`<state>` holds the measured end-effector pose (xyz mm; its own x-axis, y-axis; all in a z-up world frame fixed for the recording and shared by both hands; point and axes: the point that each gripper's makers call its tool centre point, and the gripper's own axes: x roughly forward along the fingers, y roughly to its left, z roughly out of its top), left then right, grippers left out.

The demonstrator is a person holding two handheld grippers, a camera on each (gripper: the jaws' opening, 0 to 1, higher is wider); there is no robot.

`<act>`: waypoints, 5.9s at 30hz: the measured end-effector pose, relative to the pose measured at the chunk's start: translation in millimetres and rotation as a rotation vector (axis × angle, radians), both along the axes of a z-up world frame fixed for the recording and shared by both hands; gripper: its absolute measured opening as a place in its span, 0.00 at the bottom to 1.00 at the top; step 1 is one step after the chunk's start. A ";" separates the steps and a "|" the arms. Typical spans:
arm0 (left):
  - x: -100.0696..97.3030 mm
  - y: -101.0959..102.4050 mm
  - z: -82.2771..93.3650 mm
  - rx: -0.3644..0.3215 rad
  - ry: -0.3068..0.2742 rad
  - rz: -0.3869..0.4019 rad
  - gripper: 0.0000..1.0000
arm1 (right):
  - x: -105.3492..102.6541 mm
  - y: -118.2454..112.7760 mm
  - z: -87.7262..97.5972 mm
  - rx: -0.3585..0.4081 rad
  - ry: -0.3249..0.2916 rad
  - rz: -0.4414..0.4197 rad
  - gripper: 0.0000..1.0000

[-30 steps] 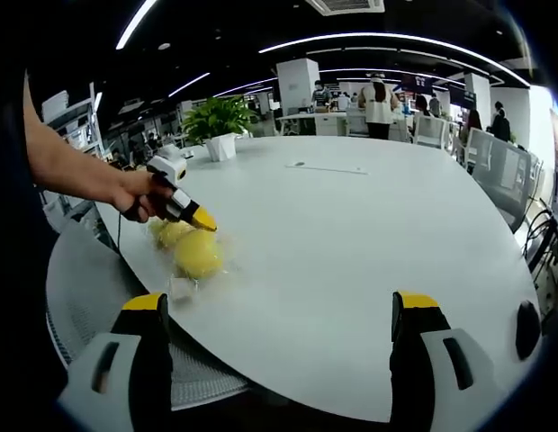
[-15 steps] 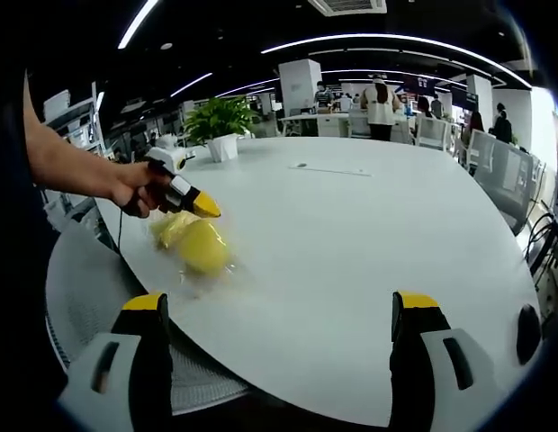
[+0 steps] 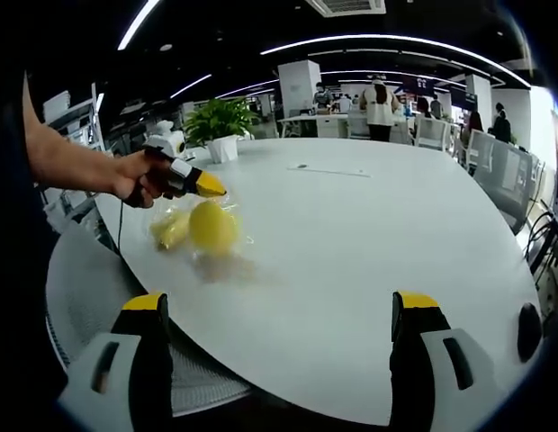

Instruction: Compare the silicone blocks by pressing each to a similar depth, holding the contact briefly, and releasing to observe deformation and rebound differences across the visible hardness samples.

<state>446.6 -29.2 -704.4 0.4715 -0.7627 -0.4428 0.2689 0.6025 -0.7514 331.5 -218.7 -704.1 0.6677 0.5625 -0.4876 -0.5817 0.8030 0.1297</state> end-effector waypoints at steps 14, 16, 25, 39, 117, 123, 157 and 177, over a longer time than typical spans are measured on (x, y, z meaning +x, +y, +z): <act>14.7 0.5 31.7 0.024 -0.121 -0.032 0.00 | 0.8 0.4 3.0 0.005 -0.010 -0.002 0.96; 16.5 1.2 35.8 0.022 -0.133 -0.032 0.00 | 1.7 0.4 3.4 0.005 -0.011 -0.002 0.96; 22.5 2.3 63.4 0.003 -0.190 -0.043 0.00 | 4.5 2.7 10.9 0.025 -0.022 -0.011 0.96; 25.2 -9.9 127.3 0.006 -0.334 -0.128 0.00 | 8.4 1.4 17.3 0.036 -0.041 -0.019 0.96; 13.8 -16.4 252.7 -0.002 -0.517 -0.246 0.00 | 69.2 3.8 125.8 0.155 -0.233 0.070 0.96; 10.8 -20.1 256.8 -0.012 -0.523 -0.241 0.00 | 71.7 15.5 142.9 0.143 -0.240 0.135 0.96; -12.4 -43.2 266.6 -0.048 -0.562 -0.286 0.00 | 79.0 69.3 195.0 0.299 -0.222 0.401 0.92; -28.3 -54.6 271.0 -0.077 -0.572 -0.339 0.00 | 69.3 107.8 210.5 0.340 -0.241 0.508 0.76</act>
